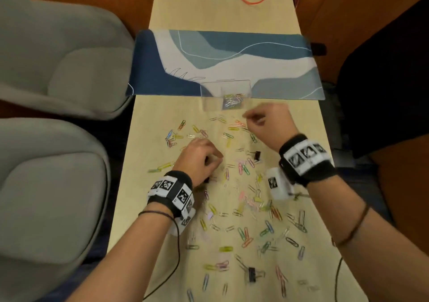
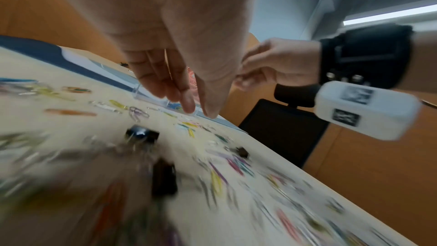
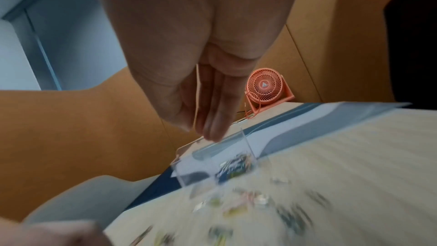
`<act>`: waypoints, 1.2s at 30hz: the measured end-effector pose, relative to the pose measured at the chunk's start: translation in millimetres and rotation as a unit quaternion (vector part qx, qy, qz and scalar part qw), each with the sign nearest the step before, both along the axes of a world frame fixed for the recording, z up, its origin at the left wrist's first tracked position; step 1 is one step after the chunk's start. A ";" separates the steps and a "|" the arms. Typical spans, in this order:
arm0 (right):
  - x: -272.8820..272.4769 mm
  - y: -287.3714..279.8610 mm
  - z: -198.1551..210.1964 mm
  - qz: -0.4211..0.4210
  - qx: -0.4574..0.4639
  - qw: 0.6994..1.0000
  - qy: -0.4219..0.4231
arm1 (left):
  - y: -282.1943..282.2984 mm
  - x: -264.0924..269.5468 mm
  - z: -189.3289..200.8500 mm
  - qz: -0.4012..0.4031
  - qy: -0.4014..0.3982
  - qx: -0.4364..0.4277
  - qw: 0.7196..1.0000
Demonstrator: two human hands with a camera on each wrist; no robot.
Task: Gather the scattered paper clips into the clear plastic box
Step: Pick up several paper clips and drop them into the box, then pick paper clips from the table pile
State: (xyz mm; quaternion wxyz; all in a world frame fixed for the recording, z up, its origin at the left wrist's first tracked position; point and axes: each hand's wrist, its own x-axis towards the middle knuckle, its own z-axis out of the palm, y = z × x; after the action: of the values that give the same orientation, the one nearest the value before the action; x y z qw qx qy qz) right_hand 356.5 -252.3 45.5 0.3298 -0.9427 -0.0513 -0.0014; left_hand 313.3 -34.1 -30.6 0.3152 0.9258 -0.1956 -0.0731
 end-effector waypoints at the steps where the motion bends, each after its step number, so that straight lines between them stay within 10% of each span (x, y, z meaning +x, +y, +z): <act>1: -27.3 -1.0 0.0 0.007 0.009 0.999 0.033 | 3.5 -16.4 1.2 0.002 0.009 0.003 1.000; 9: -230.1 -28.1 -42.0 -0.039 -0.038 0.970 0.237 | 44.4 -166.9 4.0 0.140 0.109 -0.021 0.984; 16: -316.1 -34.9 -57.0 -0.209 -0.068 0.917 0.332 | 60.6 -260.7 -18.3 0.081 0.233 -0.010 0.969; 28: -325.6 -1.8 -76.0 -0.200 -0.029 0.959 0.197 | 22.4 -282.5 -30.7 0.211 0.081 -0.088 0.970; 36: -298.0 -0.3 -79.9 -0.094 -0.081 0.977 0.171 | -8.3 -265.9 -30.9 0.033 0.112 0.037 0.992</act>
State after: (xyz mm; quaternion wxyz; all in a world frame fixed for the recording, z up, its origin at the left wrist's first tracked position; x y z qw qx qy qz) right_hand 58.5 -252.6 -34.4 0.2545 -0.9532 0.0944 0.1330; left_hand 47.4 -42.4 -61.5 0.3030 0.9287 -0.1257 -0.1730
